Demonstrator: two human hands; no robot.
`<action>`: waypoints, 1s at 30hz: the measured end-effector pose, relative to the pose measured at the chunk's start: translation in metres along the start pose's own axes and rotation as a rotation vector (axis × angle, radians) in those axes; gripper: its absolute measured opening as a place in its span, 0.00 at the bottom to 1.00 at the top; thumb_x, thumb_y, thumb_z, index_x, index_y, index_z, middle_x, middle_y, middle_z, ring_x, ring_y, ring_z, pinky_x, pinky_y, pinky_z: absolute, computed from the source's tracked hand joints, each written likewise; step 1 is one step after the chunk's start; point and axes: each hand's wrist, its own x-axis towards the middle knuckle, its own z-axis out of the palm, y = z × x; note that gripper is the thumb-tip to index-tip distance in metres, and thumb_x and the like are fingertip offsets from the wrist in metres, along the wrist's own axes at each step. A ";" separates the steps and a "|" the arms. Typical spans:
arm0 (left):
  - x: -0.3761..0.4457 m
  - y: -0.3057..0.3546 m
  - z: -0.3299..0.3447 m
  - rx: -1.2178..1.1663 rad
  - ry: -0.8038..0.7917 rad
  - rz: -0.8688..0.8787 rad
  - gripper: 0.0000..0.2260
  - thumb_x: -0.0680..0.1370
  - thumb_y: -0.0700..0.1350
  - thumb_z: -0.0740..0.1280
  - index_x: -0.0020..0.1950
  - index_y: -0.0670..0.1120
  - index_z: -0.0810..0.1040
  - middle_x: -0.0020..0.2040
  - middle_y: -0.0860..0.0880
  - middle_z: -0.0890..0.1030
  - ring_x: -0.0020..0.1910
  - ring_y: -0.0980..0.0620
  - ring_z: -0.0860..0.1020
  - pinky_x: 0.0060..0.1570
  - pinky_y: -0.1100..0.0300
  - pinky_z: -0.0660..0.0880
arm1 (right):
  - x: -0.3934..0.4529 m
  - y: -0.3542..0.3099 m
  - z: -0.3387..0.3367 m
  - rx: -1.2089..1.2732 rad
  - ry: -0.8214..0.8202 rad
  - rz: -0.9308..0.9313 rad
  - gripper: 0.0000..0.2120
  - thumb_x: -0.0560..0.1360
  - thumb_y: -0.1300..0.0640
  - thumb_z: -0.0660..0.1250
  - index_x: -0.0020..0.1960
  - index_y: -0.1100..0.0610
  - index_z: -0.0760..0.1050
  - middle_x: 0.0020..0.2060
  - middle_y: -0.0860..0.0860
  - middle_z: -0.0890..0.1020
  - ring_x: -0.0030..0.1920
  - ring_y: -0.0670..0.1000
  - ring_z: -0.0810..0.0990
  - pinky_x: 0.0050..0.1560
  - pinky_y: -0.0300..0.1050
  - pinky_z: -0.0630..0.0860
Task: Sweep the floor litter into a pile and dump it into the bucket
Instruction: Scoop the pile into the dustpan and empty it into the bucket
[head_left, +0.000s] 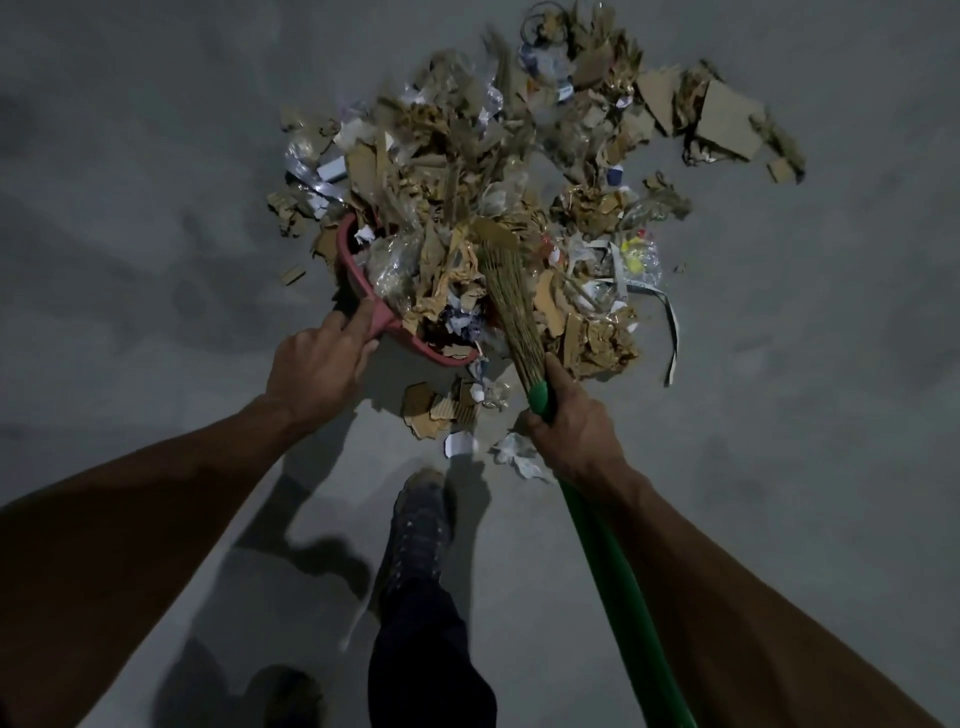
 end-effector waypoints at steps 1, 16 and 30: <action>-0.004 0.001 -0.006 0.000 0.017 0.013 0.22 0.79 0.45 0.66 0.71 0.37 0.69 0.42 0.34 0.78 0.28 0.41 0.74 0.29 0.60 0.63 | -0.008 -0.002 -0.004 -0.007 0.007 -0.001 0.39 0.75 0.54 0.66 0.78 0.41 0.49 0.55 0.58 0.82 0.42 0.58 0.83 0.43 0.57 0.83; -0.171 0.040 -0.171 -0.161 0.164 -0.084 0.23 0.79 0.46 0.67 0.73 0.43 0.70 0.49 0.36 0.81 0.38 0.36 0.80 0.33 0.51 0.74 | -0.244 -0.060 -0.063 -0.067 0.127 -0.045 0.37 0.77 0.54 0.65 0.79 0.42 0.49 0.55 0.56 0.82 0.48 0.59 0.81 0.40 0.44 0.70; -0.460 0.020 -0.294 -0.231 0.273 -0.184 0.23 0.81 0.48 0.62 0.76 0.48 0.65 0.55 0.38 0.79 0.47 0.38 0.78 0.40 0.53 0.69 | -0.532 -0.133 -0.027 -0.146 0.214 -0.228 0.30 0.77 0.55 0.64 0.75 0.44 0.56 0.54 0.59 0.81 0.46 0.62 0.79 0.43 0.50 0.77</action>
